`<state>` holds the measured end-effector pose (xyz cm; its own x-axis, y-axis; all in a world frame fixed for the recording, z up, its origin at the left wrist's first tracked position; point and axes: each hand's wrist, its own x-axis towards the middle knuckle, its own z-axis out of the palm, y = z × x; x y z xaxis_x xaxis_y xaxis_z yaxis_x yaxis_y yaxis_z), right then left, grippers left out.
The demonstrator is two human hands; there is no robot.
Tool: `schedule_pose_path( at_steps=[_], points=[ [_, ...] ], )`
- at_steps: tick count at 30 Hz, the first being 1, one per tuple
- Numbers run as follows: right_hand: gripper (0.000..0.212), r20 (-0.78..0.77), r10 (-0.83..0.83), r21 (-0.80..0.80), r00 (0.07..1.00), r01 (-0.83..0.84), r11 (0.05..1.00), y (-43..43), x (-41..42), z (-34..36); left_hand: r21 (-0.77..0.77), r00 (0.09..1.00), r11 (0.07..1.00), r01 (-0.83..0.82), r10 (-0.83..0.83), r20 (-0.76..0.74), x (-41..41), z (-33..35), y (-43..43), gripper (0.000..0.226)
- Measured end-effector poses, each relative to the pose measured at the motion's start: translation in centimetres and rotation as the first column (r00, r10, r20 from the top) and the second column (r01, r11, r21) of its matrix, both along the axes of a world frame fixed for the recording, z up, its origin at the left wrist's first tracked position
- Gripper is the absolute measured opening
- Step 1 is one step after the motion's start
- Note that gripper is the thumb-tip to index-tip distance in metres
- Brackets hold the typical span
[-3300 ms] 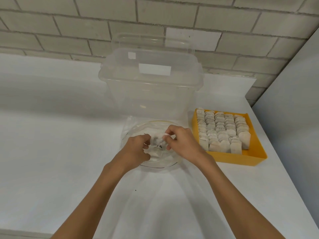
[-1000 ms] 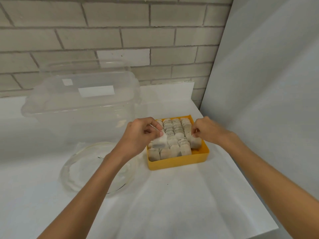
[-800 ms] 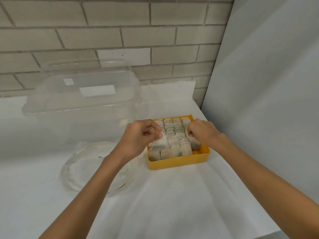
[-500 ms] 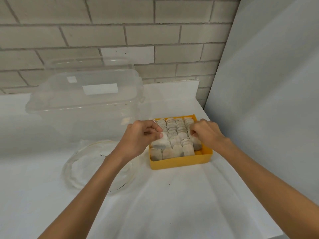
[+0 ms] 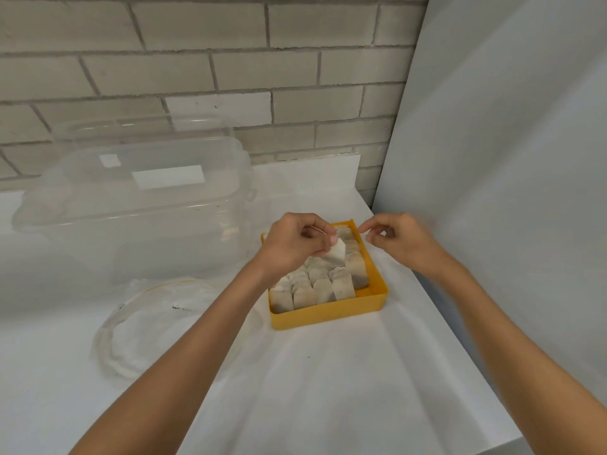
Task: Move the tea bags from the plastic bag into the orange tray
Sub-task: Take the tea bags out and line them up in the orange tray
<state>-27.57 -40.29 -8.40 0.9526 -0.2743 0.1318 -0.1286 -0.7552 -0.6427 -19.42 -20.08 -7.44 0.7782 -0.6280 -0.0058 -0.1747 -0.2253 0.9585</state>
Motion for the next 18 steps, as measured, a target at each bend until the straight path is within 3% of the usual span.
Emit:
schedule_pose_path(
  at_steps=[2,4,7,11,15,18],
  points=[
    [0.017,-0.013,0.069,0.25,0.998,-0.064,0.966,0.7,-1.0,1.1,-0.077,0.995,0.997,0.023,-0.031,-0.1,-0.1,0.5,-1.1,0.017],
    [0.013,-0.039,0.114,0.367,0.993,-0.091,0.926,1.0,-1.7,1.4,-0.15,0.978,0.989,0.009,-0.04,-0.206,-0.4,0.8,-2.2,0.019],
    [0.005,-0.024,0.039,0.365,0.999,-0.028,0.931,0.7,-1.9,0.6,-0.163,0.954,0.986,-0.017,-0.033,-0.297,-0.6,0.3,-3.7,0.02],
    [0.004,-0.061,0.006,0.404,0.998,0.019,0.915,-0.1,-2.1,-0.7,0.093,0.99,0.992,0.087,-0.075,-0.122,-0.5,-1.2,-4.9,0.023],
    [0.008,-0.106,-0.023,0.368,0.994,0.06,0.928,-0.7,-2.3,-2.0,0.125,0.984,0.99,0.071,-0.05,-0.17,-0.3,-3.3,-5.6,0.016],
    [0.009,-0.124,-0.077,0.317,0.989,0.113,0.942,-1.3,-2.5,-3.0,0.249,0.99,0.966,0.076,-0.043,-0.137,-0.1,-4.8,-5.9,0.012]
  ],
)
